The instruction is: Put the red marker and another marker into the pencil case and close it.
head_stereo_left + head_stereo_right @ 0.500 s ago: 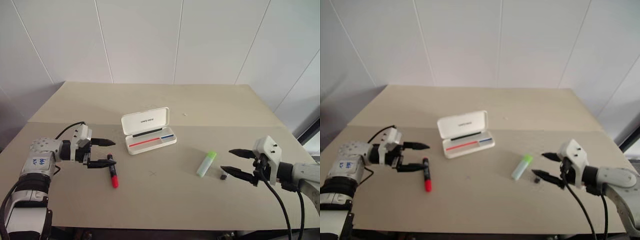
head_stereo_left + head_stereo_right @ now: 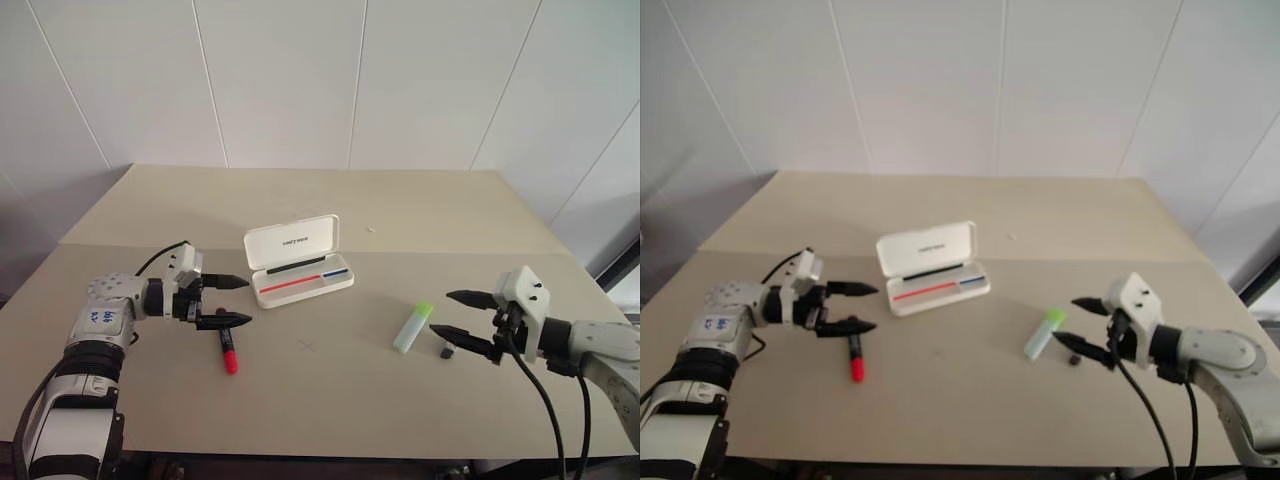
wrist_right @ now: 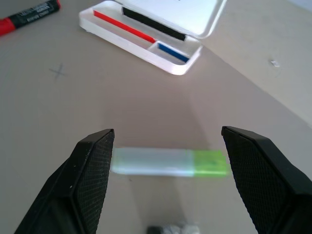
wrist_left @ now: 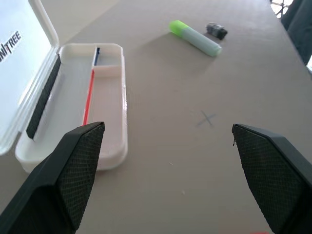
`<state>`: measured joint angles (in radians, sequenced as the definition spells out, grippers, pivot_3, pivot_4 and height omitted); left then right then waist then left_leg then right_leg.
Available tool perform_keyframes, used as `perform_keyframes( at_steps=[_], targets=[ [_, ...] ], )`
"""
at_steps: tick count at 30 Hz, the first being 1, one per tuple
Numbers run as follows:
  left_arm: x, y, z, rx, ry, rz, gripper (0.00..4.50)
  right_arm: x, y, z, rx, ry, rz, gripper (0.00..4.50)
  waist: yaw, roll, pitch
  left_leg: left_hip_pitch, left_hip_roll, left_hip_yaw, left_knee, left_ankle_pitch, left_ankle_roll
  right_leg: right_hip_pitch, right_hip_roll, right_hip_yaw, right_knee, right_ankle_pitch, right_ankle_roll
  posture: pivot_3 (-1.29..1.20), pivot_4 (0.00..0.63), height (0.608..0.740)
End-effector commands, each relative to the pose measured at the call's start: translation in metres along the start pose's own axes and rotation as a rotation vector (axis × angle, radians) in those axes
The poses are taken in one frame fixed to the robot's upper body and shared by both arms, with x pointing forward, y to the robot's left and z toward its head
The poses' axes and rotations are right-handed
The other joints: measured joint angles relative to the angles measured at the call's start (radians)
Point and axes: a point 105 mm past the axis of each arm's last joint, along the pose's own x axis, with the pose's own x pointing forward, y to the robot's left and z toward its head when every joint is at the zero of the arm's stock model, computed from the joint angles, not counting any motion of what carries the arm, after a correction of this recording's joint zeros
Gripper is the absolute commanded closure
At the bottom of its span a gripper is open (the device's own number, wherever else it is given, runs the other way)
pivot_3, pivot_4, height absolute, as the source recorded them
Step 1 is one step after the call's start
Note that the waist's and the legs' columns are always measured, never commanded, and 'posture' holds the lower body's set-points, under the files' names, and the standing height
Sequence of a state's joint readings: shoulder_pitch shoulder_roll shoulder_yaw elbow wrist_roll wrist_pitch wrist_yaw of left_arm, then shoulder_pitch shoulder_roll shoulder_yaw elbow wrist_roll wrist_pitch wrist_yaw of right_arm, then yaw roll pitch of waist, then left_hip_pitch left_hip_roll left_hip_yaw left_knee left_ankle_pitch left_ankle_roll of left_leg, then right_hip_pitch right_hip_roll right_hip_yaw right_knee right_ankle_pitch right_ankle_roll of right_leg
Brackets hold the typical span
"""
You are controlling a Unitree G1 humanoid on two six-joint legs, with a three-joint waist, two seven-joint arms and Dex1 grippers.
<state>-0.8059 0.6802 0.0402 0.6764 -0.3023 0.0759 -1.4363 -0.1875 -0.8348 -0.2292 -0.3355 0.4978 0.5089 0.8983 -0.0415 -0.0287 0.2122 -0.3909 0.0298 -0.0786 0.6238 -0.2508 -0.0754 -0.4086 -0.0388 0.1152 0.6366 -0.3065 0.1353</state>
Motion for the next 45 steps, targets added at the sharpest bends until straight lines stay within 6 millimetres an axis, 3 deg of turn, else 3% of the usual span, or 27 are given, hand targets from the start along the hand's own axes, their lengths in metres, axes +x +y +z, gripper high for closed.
perform_keyframes(
  at_steps=[1, 5, 9, 16, 21, 28, 33, 36, 42, 45],
  targets=[
    [0.009, 0.004, 0.017, 0.051, -0.012, 0.008, 0.05, 0.003, 0.009, 0.013, -0.029, -0.047, 0.019, 0.0, 0.005, 0.0, 0.0, 0.0, 0.0, 0.0, 0.0, 0.0, 0.0, 0.0, 0.0, 0.0, 0.0, 0.0, 0.0, 0.0, 0.15, 0.74],
    [0.026, 0.006, -0.004, 0.119, 0.168, 0.013, 0.05, 0.008, 0.012, 0.012, -0.023, -0.064, 0.005, 0.0, 0.011, 0.0, 0.0, 0.0, 0.0, 0.0, 0.002, 0.0, 0.0, 0.0, 0.0, 0.0, 0.001, 0.0, 0.0, 0.0, 0.15, 0.74],
    [0.044, 0.01, -0.004, 0.074, 0.132, -0.005, 0.05, 0.008, 0.014, 0.013, -0.02, -0.088, -0.034, 0.0, 0.015, 0.0, 0.0, -0.001, 0.0, 0.0, 0.005, 0.0, 0.0, 0.001, 0.0, 0.0, 0.001, 0.001, 0.001, 0.0, 0.15, 0.74],
    [0.068, 0.029, -0.023, 0.088, 0.282, 0.051, 0.05, -0.003, 0.026, 0.002, 0.019, -0.082, -0.106, 0.0, 0.015, -0.001, 0.0, -0.002, -0.001, 0.0, 0.005, 0.0, 0.0, 0.001, 0.0, 0.001, -0.001, 0.001, 0.002, 0.0, 0.15, 0.74],
    [0.079, 0.031, -0.025, 0.081, 0.319, 0.037, 0.05, -0.004, 0.027, 0.003, 0.021, -0.091, -0.138, 0.0, 0.01, -0.001, 0.0, -0.002, -0.001, 0.001, 0.005, 0.0, 0.001, 0.001, 0.001, 0.002, -0.001, 0.002, 0.003, 0.0, 0.15, 0.74],
    [0.081, 0.031, -0.042, 0.056, 0.456, 0.037, 0.05, -0.009, 0.03, 0.001, 0.027, -0.085, -0.171, 0.0, 0.012, -0.001, 0.0, 0.001, -0.001, 0.001, 0.006, 0.001, 0.002, 0.004, 0.001, 0.002, 0.0, 0.002, 0.003, 0.0, 0.15, 0.74],
    [0.08, 0.038, -0.042, 0.082, 0.487, 0.096, 0.05, -0.009, 0.027, 0.001, 0.022, -0.083, -0.178, 0.0, 0.009, -0.001, 0.0, 0.005, -0.001, 0.001, 0.006, 0.002, 0.004, 0.01, 0.002, 0.003, -0.006, 0.004, 0.002, 0.0, 0.15, 0.74],
    [0.078, 0.042, -0.043, 0.099, 0.508, 0.123, 0.61, -0.008, 0.025, 0.002, 0.018, -0.085, -0.177, 0.0, 0.006, -0.001, 0.0, 0.005, -0.001, 0.001, 0.006, 0.004, 0.006, 0.013, 0.002, 0.004, -0.011, 0.004, -0.007, 0.0, 0.15, 0.74],
    [0.076, 0.045, -0.044, 0.1, 0.512, 0.156, 2.56, -0.005, 0.023, 0.004, 0.01, -0.09, -0.165, 0.0, 0.006, -0.001, 0.0, 0.005, -0.001, 0.006, 0.006, 0.006, 0.006, 0.013, 0.002, 0.009, -0.015, 0.005, -0.008, 0.0, 0.15, 0.74],
    [0.076, 0.045, -0.044, 0.105, 0.509, 0.154, 3.58, -0.003, 0.022, 0.004, 0.004, -0.091, -0.158, 0.0, 0.007, -0.001, 0.0, 0.005, -0.001, 0.006, 0.005, 0.005, 0.006, 0.013, 0.002, 0.009, -0.015, 0.008, -0.001, 0.0, 0.15, 0.74]
  ],
)
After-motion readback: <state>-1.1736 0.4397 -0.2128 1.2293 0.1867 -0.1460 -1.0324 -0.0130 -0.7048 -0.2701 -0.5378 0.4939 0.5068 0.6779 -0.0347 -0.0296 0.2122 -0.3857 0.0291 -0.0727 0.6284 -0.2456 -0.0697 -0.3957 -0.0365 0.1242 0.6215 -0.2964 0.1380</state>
